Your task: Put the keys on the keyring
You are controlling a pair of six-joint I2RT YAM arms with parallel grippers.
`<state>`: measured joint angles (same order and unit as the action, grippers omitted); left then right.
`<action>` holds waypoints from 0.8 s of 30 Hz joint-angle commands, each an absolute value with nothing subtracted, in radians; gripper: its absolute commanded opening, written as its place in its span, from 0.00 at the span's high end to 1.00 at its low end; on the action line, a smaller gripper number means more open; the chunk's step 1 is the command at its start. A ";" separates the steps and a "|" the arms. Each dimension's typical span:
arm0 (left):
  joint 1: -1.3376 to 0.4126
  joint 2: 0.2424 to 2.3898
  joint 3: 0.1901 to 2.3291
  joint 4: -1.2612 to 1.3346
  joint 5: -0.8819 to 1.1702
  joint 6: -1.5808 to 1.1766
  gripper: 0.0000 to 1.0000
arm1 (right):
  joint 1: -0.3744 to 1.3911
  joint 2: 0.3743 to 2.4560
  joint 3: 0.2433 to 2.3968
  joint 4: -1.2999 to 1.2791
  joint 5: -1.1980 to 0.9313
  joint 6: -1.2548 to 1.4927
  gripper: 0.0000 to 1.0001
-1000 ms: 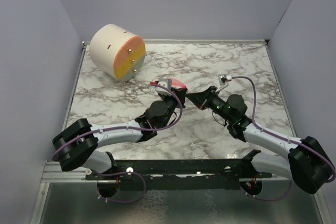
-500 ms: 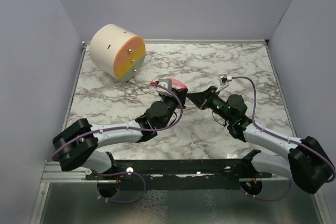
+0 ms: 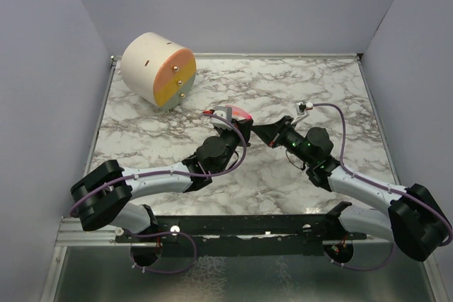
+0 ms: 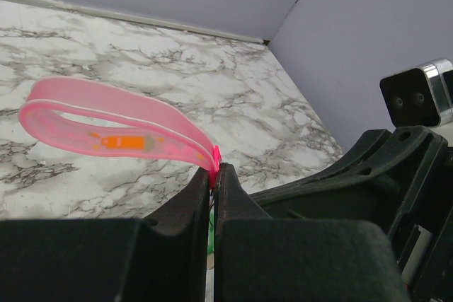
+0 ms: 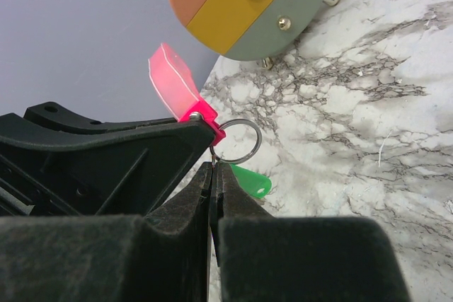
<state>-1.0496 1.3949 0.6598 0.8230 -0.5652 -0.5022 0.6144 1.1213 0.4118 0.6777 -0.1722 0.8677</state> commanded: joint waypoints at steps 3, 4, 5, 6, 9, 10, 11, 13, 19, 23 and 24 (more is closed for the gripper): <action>-1.057 1.359 0.671 0.853 -0.545 -0.497 1.00 | 0.619 1.134 0.410 0.675 -0.151 0.874 0.99; -1.057 1.358 0.670 0.853 -0.545 -0.497 1.00 | 0.619 1.136 0.411 0.676 -0.153 0.876 0.99; -1.057 1.356 0.669 0.853 -0.546 -0.495 1.00 | 0.619 1.138 0.412 0.675 -0.154 0.876 0.99; -1.057 1.354 0.668 0.853 -0.547 -0.495 1.00 | 0.619 1.142 0.413 0.675 -0.156 0.876 0.99; -1.058 1.351 0.667 0.854 -0.544 -0.495 1.00 | 0.619 1.150 0.414 0.681 -0.161 0.879 0.99; -1.057 1.351 0.667 0.853 -0.542 -0.494 1.00 | 0.618 1.152 0.414 0.682 -0.161 0.879 0.99; -1.056 1.350 0.667 0.853 -0.541 -0.495 1.00 | 0.618 1.153 0.414 0.682 -0.161 0.879 0.99; -1.057 1.347 0.666 0.853 -0.540 -0.495 1.00 | 0.618 1.153 0.414 0.681 -0.160 0.880 0.99; -1.058 1.342 0.663 0.852 -0.541 -0.492 1.00 | 0.618 1.149 0.415 0.675 -0.158 0.879 0.99; -1.057 1.342 0.663 0.852 -0.544 -0.491 1.00 | 0.620 1.131 0.411 0.681 -0.164 0.875 0.99; -1.058 1.343 0.662 0.852 -0.544 -0.489 1.00 | 0.619 1.121 0.409 0.680 -0.163 0.873 0.99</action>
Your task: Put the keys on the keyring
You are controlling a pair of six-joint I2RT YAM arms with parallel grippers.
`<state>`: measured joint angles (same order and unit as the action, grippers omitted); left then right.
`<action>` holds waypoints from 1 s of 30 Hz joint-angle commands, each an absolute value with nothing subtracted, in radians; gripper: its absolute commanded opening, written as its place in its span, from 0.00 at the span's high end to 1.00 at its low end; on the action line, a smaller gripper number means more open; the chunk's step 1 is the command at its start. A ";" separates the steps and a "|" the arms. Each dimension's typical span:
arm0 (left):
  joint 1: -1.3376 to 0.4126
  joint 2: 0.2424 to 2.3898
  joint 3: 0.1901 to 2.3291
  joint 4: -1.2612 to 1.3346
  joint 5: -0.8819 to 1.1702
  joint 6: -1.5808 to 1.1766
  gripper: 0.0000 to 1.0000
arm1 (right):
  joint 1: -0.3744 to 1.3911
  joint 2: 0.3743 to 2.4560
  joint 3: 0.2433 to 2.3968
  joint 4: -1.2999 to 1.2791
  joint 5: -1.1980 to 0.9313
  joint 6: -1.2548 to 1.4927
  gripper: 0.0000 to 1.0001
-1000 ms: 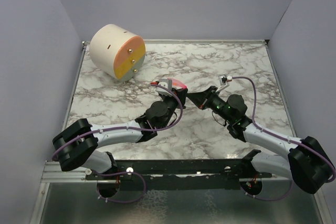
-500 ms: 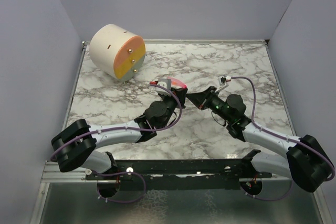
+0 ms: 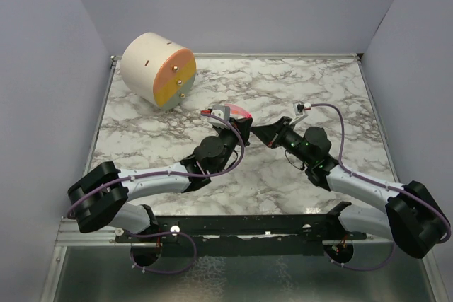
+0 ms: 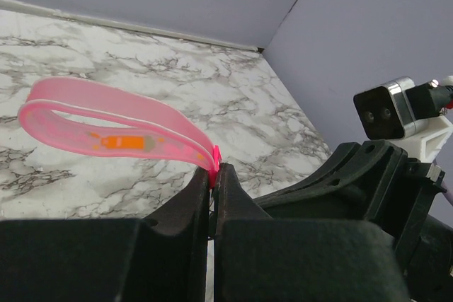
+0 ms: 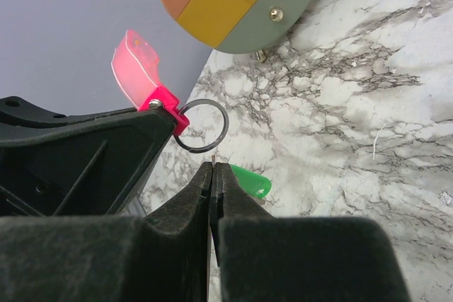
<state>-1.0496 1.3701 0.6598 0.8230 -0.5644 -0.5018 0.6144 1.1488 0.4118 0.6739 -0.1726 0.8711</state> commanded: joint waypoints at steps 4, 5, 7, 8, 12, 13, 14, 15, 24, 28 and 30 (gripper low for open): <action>-1.057 1.343 0.663 0.852 -0.548 -0.485 1.00 | 0.619 1.079 0.407 0.653 -0.153 0.865 0.99; -1.057 1.342 0.663 0.853 -0.548 -0.485 1.00 | 0.620 1.070 0.407 0.646 -0.151 0.864 0.99; -1.057 1.343 0.662 0.852 -0.548 -0.484 1.00 | 0.619 1.056 0.406 0.637 -0.150 0.860 0.99; -1.058 1.343 0.662 0.851 -0.548 -0.484 1.00 | 0.619 1.050 0.406 0.633 -0.149 0.860 0.99; -1.057 1.343 0.664 0.852 -0.545 -0.486 1.00 | 0.619 1.040 0.410 0.622 -0.147 0.859 0.99; -1.057 1.343 0.664 0.852 -0.545 -0.486 1.00 | 0.618 1.040 0.410 0.623 -0.147 0.858 0.99; -1.057 1.344 0.664 0.853 -0.544 -0.486 1.00 | 0.618 1.042 0.411 0.623 -0.149 0.859 0.99; -1.057 1.344 0.665 0.852 -0.541 -0.488 1.00 | 0.618 1.044 0.410 0.623 -0.149 0.859 0.99; -1.057 1.356 0.676 0.852 -0.519 -0.489 1.00 | 0.619 1.059 0.410 0.639 -0.151 0.862 0.99; -1.058 1.359 0.678 0.852 -0.515 -0.489 1.00 | 0.620 1.058 0.408 0.639 -0.149 0.861 0.99; -1.058 1.358 0.677 0.852 -0.515 -0.489 1.00 | 0.618 1.059 0.408 0.638 -0.146 0.862 0.99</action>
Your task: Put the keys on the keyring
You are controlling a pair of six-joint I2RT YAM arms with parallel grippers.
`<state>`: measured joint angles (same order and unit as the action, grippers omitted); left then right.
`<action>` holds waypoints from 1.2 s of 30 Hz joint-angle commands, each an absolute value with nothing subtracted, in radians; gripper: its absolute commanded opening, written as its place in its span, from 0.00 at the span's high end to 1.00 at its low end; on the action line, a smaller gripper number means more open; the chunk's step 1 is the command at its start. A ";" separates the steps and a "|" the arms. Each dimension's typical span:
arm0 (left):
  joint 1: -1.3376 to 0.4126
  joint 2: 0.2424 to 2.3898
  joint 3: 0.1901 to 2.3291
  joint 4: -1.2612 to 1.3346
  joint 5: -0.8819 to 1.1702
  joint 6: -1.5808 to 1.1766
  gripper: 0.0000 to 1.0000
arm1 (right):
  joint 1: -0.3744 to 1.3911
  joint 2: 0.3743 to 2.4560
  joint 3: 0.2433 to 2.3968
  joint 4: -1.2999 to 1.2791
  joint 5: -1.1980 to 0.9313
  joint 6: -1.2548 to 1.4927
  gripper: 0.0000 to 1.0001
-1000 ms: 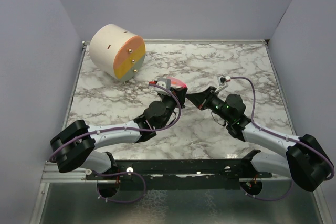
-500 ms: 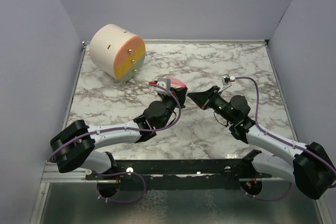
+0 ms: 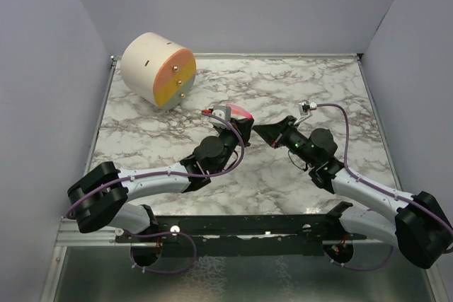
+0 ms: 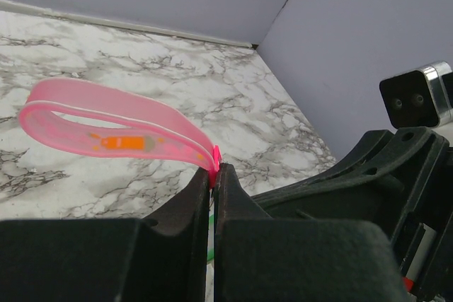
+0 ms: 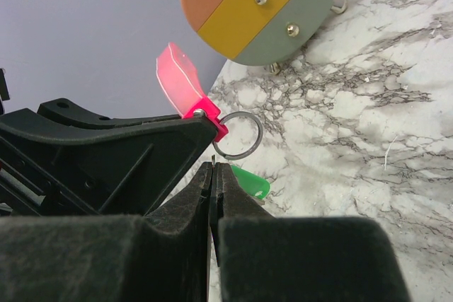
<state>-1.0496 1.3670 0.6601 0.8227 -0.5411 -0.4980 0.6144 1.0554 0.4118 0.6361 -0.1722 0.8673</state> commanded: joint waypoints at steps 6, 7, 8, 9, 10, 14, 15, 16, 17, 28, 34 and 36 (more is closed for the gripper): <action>-1.058 1.358 0.677 0.852 -0.514 -0.490 1.00 | 0.619 1.061 0.408 0.638 -0.146 0.863 0.99; -1.058 1.357 0.677 0.852 -0.514 -0.491 1.00 | 0.619 1.061 0.408 0.639 -0.146 0.864 0.99; -1.058 1.357 0.676 0.851 -0.513 -0.491 1.00 | 0.620 1.062 0.408 0.639 -0.145 0.863 0.99; -1.058 1.357 0.676 0.851 -0.512 -0.490 1.00 | 0.619 1.063 0.408 0.639 -0.144 0.863 0.99; -1.058 1.357 0.677 0.852 -0.512 -0.490 1.00 | 0.618 1.065 0.408 0.639 -0.144 0.864 0.99; -1.059 1.356 0.677 0.852 -0.511 -0.491 1.00 | 0.618 1.070 0.408 0.642 -0.144 0.864 0.99; -1.060 1.355 0.676 0.851 -0.510 -0.491 1.00 | 0.619 1.070 0.407 0.643 -0.144 0.864 0.99; -1.060 1.354 0.676 0.853 -0.510 -0.491 1.00 | 0.618 1.071 0.408 0.644 -0.144 0.864 0.99; -1.060 1.354 0.677 0.852 -0.510 -0.491 1.00 | 0.618 1.072 0.407 0.643 -0.143 0.865 0.99; -1.062 1.356 0.678 0.853 -0.504 -0.490 1.00 | 0.618 1.067 0.405 0.642 -0.138 0.864 0.99; -1.063 1.355 0.678 0.853 -0.502 -0.491 1.00 | 0.618 1.064 0.408 0.639 -0.137 0.862 0.99; -1.063 1.354 0.678 0.854 -0.502 -0.490 1.00 | 0.618 1.063 0.408 0.638 -0.137 0.861 0.99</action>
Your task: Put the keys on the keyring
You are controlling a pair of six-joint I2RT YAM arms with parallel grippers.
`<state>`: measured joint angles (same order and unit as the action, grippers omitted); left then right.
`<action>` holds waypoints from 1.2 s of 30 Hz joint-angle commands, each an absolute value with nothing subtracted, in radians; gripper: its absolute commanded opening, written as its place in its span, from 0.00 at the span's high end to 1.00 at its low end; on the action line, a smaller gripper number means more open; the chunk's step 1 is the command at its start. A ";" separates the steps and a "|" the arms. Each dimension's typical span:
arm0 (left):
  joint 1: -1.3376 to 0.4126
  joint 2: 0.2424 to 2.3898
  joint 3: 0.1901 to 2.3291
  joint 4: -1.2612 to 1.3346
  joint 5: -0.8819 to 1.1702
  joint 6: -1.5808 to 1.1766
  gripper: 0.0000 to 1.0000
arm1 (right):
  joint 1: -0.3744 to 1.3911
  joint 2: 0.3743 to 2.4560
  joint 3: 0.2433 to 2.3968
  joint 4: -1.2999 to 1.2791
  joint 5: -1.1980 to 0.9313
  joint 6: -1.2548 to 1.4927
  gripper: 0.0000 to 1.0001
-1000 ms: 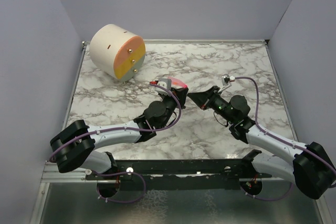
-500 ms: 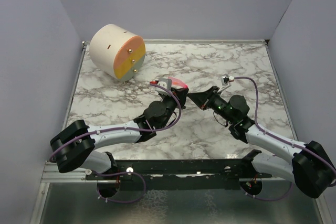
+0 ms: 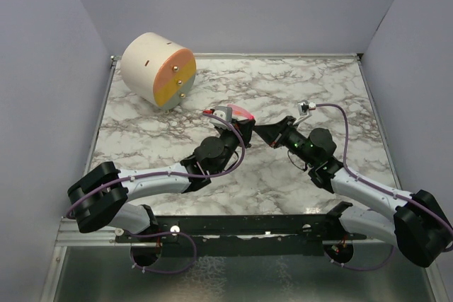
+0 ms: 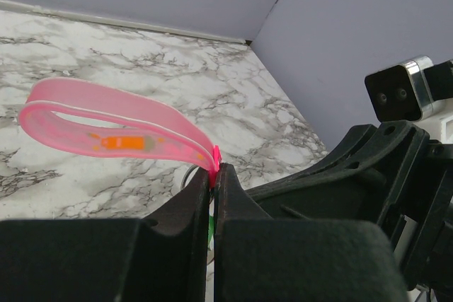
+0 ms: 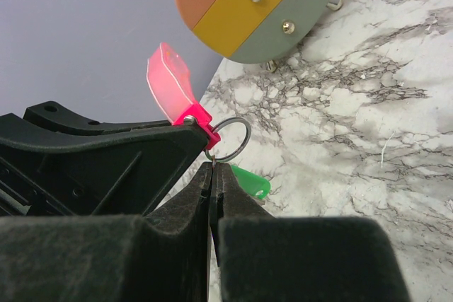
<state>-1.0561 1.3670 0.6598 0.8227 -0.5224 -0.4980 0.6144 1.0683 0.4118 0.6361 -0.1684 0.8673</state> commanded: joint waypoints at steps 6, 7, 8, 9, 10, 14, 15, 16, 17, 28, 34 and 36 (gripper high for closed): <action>-1.063 1.348 0.677 0.853 -0.508 -0.486 1.00 | 0.618 1.064 0.408 0.638 -0.137 0.862 0.99; -1.063 1.348 0.675 0.853 -0.509 -0.486 1.00 | 0.618 1.066 0.408 0.639 -0.138 0.861 0.99; -1.063 1.348 0.676 0.853 -0.508 -0.486 1.00 | 0.617 1.067 0.408 0.640 -0.139 0.862 0.99; -1.063 1.348 0.675 0.853 -0.508 -0.486 1.00 | 0.617 1.069 0.408 0.640 -0.140 0.863 0.99; -1.063 1.347 0.676 0.853 -0.508 -0.488 1.00 | 0.618 1.071 0.407 0.642 -0.142 0.865 0.99; -1.063 1.348 0.676 0.854 -0.506 -0.488 1.00 | 0.618 1.078 0.409 0.647 -0.145 0.865 0.99; -1.064 1.346 0.676 0.853 -0.507 -0.488 1.00 | 0.618 1.080 0.410 0.647 -0.145 0.865 0.99; -1.065 1.347 0.675 0.853 -0.506 -0.487 1.00 | 0.618 1.083 0.409 0.648 -0.146 0.866 0.99; -1.065 1.345 0.675 0.854 -0.506 -0.487 1.00 | 0.618 1.086 0.410 0.649 -0.146 0.867 0.99; -1.065 1.336 0.670 0.853 -0.507 -0.488 1.00 | 0.618 1.104 0.410 0.661 -0.155 0.874 0.99; -1.065 1.328 0.666 0.852 -0.506 -0.486 1.00 | 0.618 1.114 0.411 0.658 -0.149 0.869 0.99; -1.065 1.324 0.667 0.851 -0.500 -0.488 1.00 | 0.618 1.122 0.416 0.654 -0.148 0.862 0.99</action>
<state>-1.0561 1.3602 0.6598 0.8223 -0.5220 -0.4980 0.6144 1.1023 0.4118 0.6376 -0.1684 0.8680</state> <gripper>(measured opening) 0.029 0.015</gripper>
